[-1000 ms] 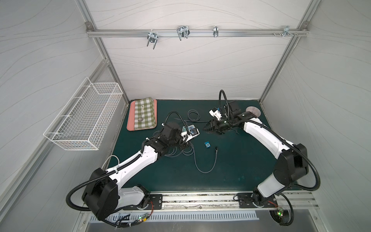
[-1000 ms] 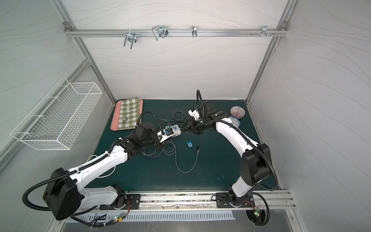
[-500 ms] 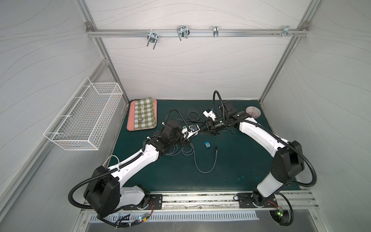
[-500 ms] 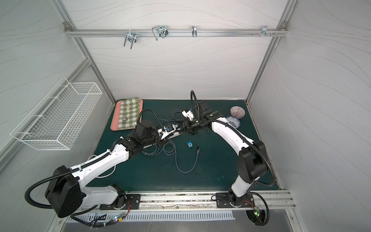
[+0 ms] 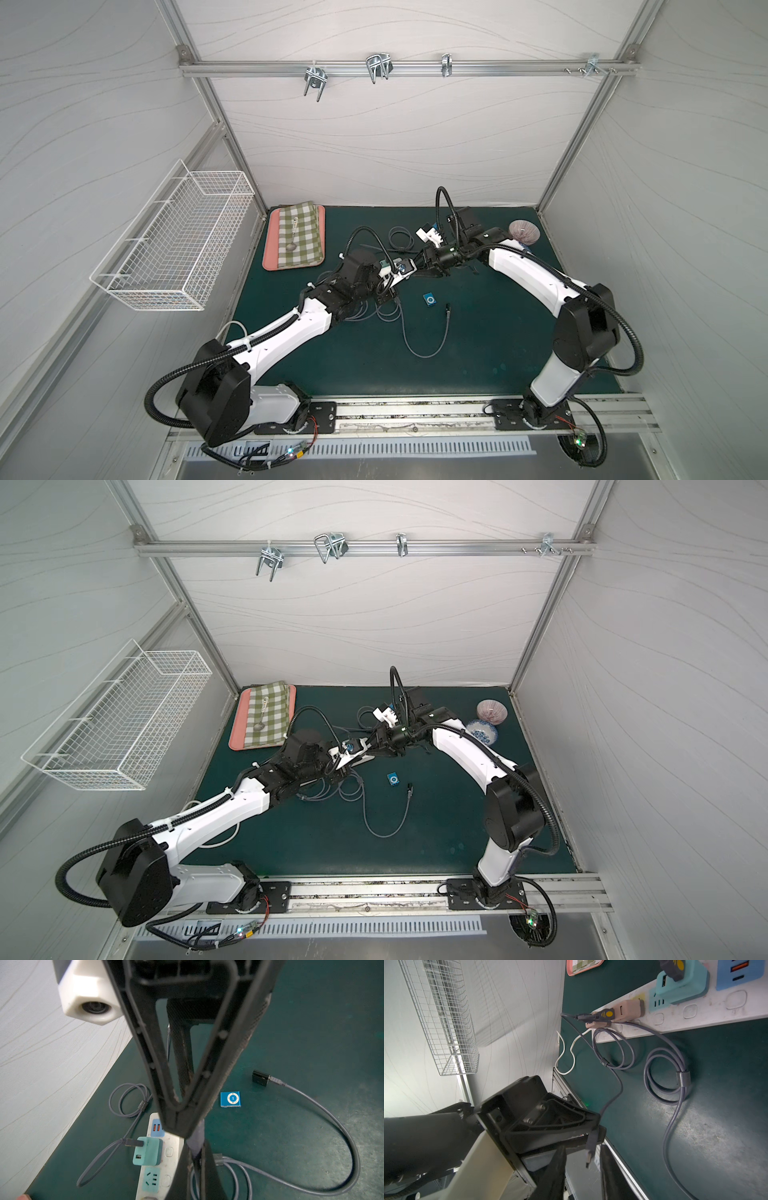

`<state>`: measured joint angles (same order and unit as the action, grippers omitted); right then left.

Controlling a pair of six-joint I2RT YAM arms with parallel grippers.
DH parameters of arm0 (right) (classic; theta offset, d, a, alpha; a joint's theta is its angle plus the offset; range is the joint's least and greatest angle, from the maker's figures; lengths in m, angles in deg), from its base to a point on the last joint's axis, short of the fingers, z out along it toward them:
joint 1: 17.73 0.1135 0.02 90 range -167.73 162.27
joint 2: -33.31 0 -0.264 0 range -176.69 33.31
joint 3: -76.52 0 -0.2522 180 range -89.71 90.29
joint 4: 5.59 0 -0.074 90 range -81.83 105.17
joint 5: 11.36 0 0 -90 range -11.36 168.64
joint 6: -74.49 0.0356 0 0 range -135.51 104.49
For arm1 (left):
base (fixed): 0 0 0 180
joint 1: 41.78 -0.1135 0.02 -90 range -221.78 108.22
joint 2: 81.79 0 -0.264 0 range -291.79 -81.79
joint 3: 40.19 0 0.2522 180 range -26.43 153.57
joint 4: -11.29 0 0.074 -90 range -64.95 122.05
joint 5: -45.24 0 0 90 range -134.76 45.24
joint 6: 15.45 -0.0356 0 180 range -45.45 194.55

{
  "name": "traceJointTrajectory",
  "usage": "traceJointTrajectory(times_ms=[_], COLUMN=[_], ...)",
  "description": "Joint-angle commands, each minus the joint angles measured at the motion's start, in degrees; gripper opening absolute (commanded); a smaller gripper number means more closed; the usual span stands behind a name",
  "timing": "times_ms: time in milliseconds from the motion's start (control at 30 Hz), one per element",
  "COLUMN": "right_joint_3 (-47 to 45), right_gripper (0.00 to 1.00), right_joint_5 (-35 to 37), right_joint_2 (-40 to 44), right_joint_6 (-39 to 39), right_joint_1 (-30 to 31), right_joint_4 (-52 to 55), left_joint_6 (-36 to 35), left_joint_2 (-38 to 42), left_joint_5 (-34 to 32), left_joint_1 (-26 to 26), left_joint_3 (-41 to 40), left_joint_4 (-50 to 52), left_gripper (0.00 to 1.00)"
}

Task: Charge mp3
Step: Adjust the charging cable.

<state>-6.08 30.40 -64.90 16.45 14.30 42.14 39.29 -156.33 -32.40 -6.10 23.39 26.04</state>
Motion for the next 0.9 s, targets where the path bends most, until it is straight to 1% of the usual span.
traceJointTrajectory(times_ms=[0,200,433,633,767,800,867], right_joint_3=[1.69,1.83,2.17,2.11,1.72,1.64,0.83], right_gripper=[0.29,0.28,0.18,0.12,0.10,0.10,0.09], right_joint_5=[0.18,0.86,0.63,0.59,0.08,-0.08,-0.87], right_joint_2=[-1.21,-2.23,-2.96,-3.19,-2.64,-2.43,-1.76], right_joint_6=[-1.06,-1.69,-1.61,-1.42,-1.95,-1.99,-1.71], right_joint_1=[0.70,1.10,1.15,1.19,1.05,0.97,0.51], right_joint_4=[2.05,3.06,2.88,2.39,1.28,0.94,-0.50], left_joint_6=[-1.12,-1.34,-1.73,-2.04,-1.34,-1.15,0.16], left_joint_2=[-0.44,-0.27,0.16,0.82,1.64,1.96,2.72], left_joint_5=[-0.92,-1.38,-1.51,-1.27,-1.33,-1.61,-0.52], left_joint_1=[0.32,0.35,0.52,0.66,0.62,0.50,-0.11], left_joint_3=[3.08,2.87,2.07,1.18,-0.05,-0.59,-2.04], left_joint_4=[-2.91,-3.18,-4.06,-4.59,-5.46,-6.31,-8.33], left_gripper=[0.00,0.00,0.00,0.00,0.00,0.04,0.21])
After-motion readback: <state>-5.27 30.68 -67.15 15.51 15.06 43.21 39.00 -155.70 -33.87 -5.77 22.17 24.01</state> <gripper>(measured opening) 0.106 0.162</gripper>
